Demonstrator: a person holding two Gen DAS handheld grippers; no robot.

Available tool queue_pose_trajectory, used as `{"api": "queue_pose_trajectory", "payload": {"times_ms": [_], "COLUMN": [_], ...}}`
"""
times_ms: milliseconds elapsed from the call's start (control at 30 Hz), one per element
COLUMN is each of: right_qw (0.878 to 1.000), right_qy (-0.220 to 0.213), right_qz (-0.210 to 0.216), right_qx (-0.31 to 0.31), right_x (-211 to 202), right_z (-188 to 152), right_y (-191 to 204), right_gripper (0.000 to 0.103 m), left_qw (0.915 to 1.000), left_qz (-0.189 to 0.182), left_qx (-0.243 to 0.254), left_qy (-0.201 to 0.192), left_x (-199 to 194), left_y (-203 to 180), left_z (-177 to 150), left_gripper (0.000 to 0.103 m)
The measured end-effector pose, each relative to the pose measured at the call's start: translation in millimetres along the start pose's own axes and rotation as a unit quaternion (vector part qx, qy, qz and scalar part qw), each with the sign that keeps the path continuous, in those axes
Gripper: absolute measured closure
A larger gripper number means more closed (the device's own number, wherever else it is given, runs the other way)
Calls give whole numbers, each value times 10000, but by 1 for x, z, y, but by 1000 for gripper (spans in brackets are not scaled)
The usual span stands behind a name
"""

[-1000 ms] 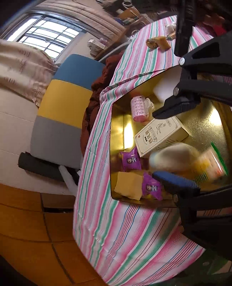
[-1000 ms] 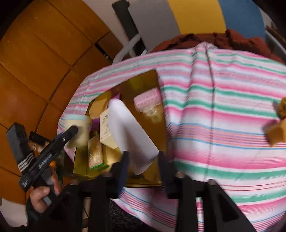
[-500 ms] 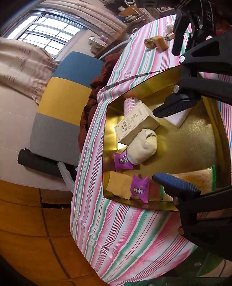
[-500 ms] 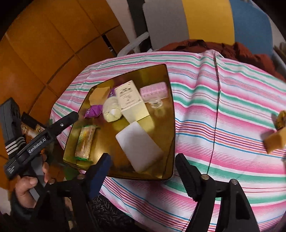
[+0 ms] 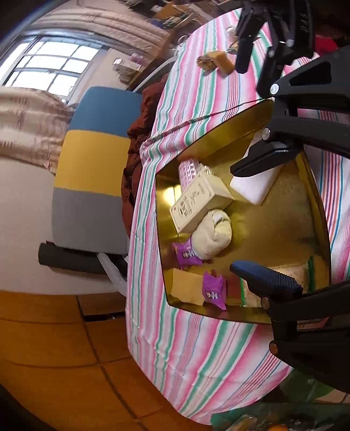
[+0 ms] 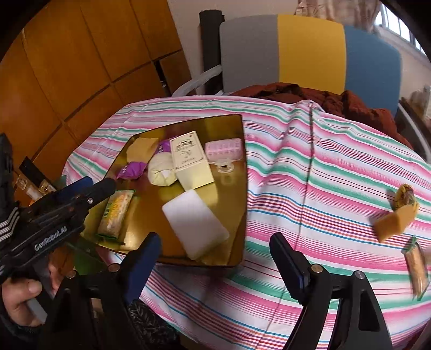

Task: Organize objects
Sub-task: 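Move both tools back toward the items on the cloth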

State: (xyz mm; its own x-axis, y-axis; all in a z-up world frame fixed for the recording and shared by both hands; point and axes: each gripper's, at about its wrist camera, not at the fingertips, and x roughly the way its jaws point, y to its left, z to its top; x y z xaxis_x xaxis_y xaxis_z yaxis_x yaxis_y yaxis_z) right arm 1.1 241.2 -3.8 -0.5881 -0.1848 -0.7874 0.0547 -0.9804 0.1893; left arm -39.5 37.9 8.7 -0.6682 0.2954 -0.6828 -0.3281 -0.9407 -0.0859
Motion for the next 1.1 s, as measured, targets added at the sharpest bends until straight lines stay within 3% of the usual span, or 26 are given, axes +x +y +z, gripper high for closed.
{"api": "queue_pose_trajectory", "payload": {"times_ms": [367,567,733,900,1000,1067,1100], "right_qw": [9977,9912,9788,9494,9192,9018,8865], "right_qy": [-125,-63,-80,-554,-931,-1145,-1321], "right_qz": [-384,-805,-1304,-1978,-2296,-2291,-2120], "right_qx": [540,1050,1580,2377,3062,3481,3894], "right_x": [-15,-26,-46,-88,-112,-121,-127], "right_z": [-8,-21,-30,-34,-48,-60,-72], "right_y": [-51,-105,-165,-240,-287,-310,-325], "right_gripper": [15,12,12,11,8,8,8], "left_qw": [9979,9924,9840,9726,9651,9589,9562], "left_qz": [-455,-934,-1318,-1659,-1811,-1921,-1972], "left_qx": [462,795,1192,1615,1861,2040,2102], "left_qy": [30,57,115,207,335,446,513], "left_x": [-2,-1,0,2,5,10,13], "left_y": [-38,-68,-101,-139,-161,-178,-185], "left_z": [-1,-4,-5,-6,-10,-14,-15], "left_gripper": [38,38,37,36,35,34,33]}}
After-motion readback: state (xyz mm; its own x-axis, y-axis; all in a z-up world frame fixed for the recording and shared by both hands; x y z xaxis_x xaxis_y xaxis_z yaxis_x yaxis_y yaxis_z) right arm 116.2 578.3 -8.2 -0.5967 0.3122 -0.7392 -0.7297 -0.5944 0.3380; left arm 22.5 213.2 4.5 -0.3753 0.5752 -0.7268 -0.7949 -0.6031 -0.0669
